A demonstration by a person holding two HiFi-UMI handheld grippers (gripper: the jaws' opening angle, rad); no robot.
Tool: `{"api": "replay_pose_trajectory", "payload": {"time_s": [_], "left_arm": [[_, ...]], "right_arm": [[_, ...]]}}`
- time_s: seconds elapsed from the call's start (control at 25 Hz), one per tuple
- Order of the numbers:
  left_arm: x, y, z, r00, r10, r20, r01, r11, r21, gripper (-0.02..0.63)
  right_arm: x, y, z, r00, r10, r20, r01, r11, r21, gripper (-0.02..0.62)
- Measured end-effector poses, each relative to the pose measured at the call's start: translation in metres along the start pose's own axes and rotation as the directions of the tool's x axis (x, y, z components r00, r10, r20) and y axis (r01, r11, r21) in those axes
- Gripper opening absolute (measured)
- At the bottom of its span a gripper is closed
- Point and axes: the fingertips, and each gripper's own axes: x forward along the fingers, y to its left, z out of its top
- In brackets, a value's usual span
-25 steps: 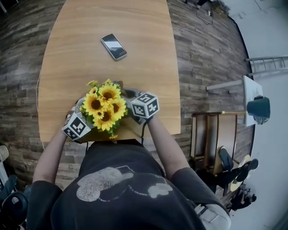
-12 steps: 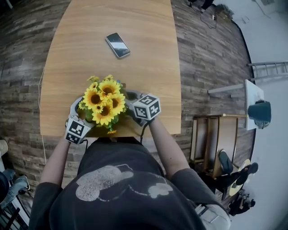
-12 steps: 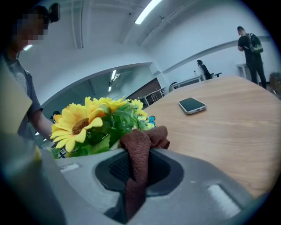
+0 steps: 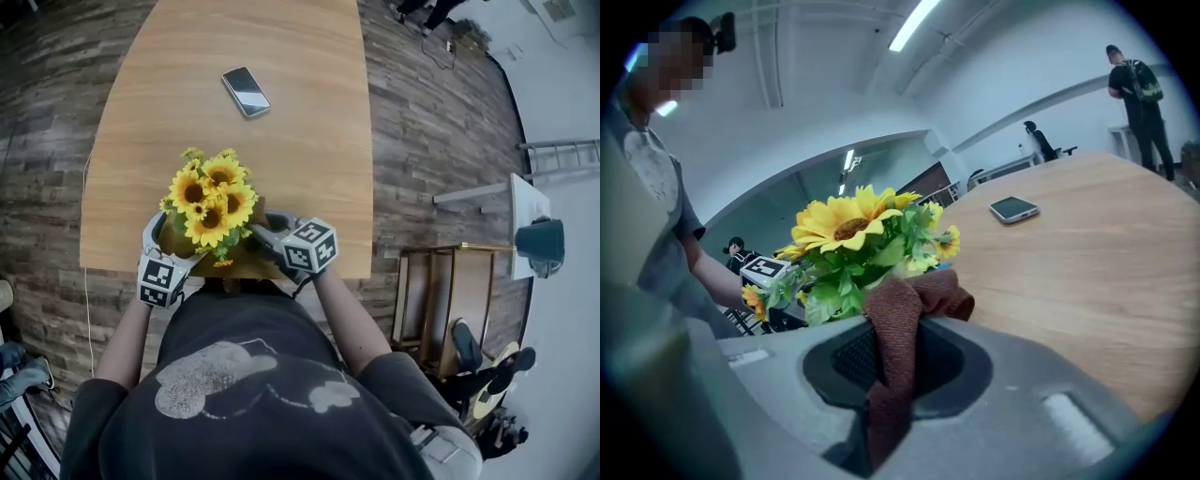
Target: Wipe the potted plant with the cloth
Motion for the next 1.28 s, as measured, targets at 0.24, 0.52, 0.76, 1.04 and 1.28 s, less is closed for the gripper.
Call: {"api": "replay_pose_trajectory", "payload": {"time_s": [0.24, 0.52, 0.76, 1.04, 1.28], "left_arm": [[-0.002, -0.033, 0.000, 1.000, 0.016, -0.002, -0.016, 1.000, -0.009, 0.588], [0.012, -0.038, 0.023, 0.986, 0.162, 0.029, -0.158, 0.980, -0.119, 0.612], [0.035, -0.034, 0.035, 0.948, 0.314, 0.041, -0.298, 0.929, -0.219, 0.629], [0.047, -0.013, 0.043, 0.843, 0.537, -0.009, -0.517, 0.806, -0.290, 0.626], [0.039, 0.004, 0.035, 0.785, 0.618, -0.040, -0.609, 0.757, -0.239, 0.526]], "right_arm": [[0.000, 0.022, -0.012, 0.998, 0.061, -0.030, -0.062, 0.997, -0.038, 0.049], [-0.040, -0.017, -0.006, 0.998, -0.021, 0.056, 0.020, 1.000, 0.019, 0.049], [-0.068, -0.060, 0.001, 0.990, -0.075, 0.118, 0.066, 0.995, 0.076, 0.049], [-0.069, -0.063, 0.005, 0.992, -0.015, 0.122, 0.007, 0.998, 0.065, 0.049], [-0.070, -0.066, 0.012, 0.989, 0.026, 0.143, -0.036, 0.997, 0.069, 0.049]]}}
